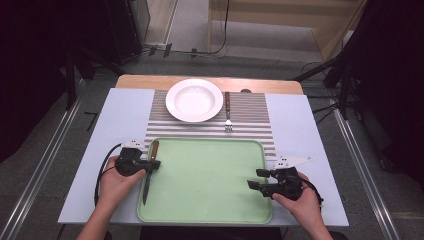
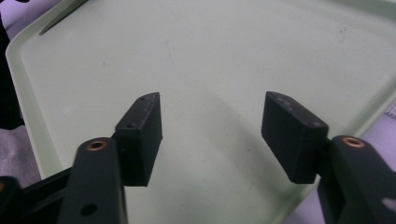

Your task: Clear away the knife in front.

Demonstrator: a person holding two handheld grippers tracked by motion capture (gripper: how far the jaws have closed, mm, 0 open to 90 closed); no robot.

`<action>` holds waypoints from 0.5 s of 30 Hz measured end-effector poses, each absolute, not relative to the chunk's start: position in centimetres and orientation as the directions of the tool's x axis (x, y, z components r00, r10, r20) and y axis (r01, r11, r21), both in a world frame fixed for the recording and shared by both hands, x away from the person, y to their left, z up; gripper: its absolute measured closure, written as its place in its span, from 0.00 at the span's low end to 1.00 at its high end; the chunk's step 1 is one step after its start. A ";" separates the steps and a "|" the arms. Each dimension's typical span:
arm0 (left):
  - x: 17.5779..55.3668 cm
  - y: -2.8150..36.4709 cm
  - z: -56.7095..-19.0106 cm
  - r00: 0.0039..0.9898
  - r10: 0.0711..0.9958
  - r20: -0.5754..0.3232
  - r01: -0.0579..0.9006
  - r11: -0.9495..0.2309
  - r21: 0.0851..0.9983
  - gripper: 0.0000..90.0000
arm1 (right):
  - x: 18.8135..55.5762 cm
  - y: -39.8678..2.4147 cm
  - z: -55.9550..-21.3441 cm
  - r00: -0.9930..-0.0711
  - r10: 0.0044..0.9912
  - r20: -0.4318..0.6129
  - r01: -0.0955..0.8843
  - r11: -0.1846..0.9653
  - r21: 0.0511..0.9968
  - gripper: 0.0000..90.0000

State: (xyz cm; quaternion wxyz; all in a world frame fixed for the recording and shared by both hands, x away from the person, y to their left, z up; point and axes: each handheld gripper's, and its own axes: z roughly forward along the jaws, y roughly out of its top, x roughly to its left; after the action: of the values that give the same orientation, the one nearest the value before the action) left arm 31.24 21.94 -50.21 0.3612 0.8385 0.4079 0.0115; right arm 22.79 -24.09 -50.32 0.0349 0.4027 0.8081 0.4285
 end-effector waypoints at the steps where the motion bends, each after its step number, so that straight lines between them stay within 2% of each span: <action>1: 31.2 22.0 -50.2 0.666 0.692 -0.280 0.678 -0.403 0.615 0.99 | 22.8 -24.0 -50.3 -0.673 0.680 0.290 0.621 0.308 0.721 0.46; 4: 31.3 22.1 -50.3 0.669 0.675 -0.311 0.682 -0.391 0.618 0.98 | 22.7 -23.9 -50.3 -0.673 0.679 0.295 0.621 0.301 0.723 0.46; 8: 31.1 21.8 -49.9 0.678 0.667 -0.308 0.665 -0.378 0.644 0.76 | 22.8 -24.0 -50.3 -0.668 0.684 0.294 0.623 0.298 0.723 0.44; 10: 31.0 21.6 -49.5 0.674 0.670 -0.311 0.662 -0.363 0.656 0.60 | 22.8 -24.1 -50.3 -0.661 0.688 0.299 0.630 0.293 0.720 0.44; 15: 30.4 21.5 -49.0 0.697 0.643 -0.317 0.638 -0.355 0.683 0.54 | 22.9 -24.4 -50.4 -0.661 0.692 0.290 0.626 0.295 0.722 0.45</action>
State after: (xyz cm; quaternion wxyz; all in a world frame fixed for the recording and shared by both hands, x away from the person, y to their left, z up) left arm 30.38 21.48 -49.05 0.4134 0.8232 0.3892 0.0029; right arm 22.91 -24.37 -50.40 0.0383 0.4097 0.8039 0.4295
